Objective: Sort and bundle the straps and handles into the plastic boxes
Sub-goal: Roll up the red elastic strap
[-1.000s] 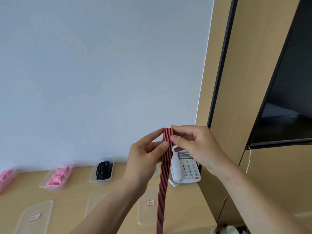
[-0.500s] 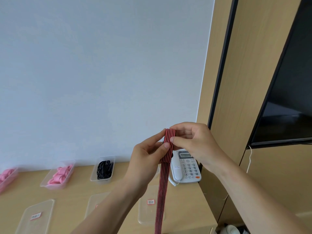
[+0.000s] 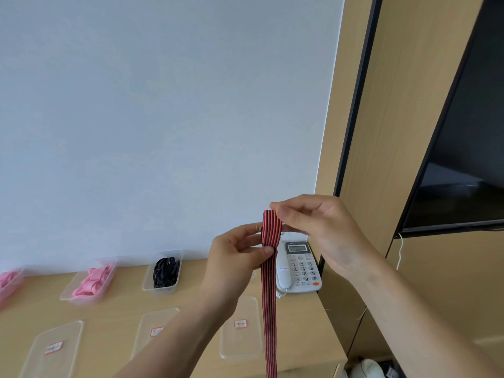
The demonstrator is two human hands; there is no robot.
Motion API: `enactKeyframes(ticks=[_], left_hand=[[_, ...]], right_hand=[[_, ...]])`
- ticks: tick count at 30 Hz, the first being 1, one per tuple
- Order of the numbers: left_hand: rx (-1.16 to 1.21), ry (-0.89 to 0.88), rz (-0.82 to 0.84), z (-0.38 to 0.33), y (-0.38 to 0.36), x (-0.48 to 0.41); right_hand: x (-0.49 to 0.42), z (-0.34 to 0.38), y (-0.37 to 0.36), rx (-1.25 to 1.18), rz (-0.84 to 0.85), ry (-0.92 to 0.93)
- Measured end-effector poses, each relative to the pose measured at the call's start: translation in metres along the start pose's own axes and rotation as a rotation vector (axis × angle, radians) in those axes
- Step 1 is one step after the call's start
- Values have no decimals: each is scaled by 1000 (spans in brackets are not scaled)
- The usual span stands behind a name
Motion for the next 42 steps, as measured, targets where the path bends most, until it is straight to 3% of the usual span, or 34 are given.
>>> enactKeyframes(ticks=[4,8,16,23,28,34,42], left_hand=[[-42,4,-98,0,3,-2],[-67,21,-164,-1,5,-4],[-19,176,12,-3,-3,2],[32,97,92,-13,-2,2],[30,80,64,-14,-3,3],[12,39,35,-10,-5,5],[3,74,24,-1,-1,6]], right_hand=[[2,0,4,-75,96,-128],[6,-1,3,11,177,-226],[4,1,8,56,91,-54],[4,-13,6,271,79,109],[2,-12,7,417,170,85],[-8,-16,11,287,-35,-86],[-12,-10,5,314,-119,72]])
Point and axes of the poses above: each hand's wrist, its own x-axis away from the middle knuckle, its own y-axis out of the back of the hand, z = x × y, the point moved 2 cm from there along -x, towards the middle knuckle, and after that the axes turned 12 degrees about -x, right-handed, at the moved point
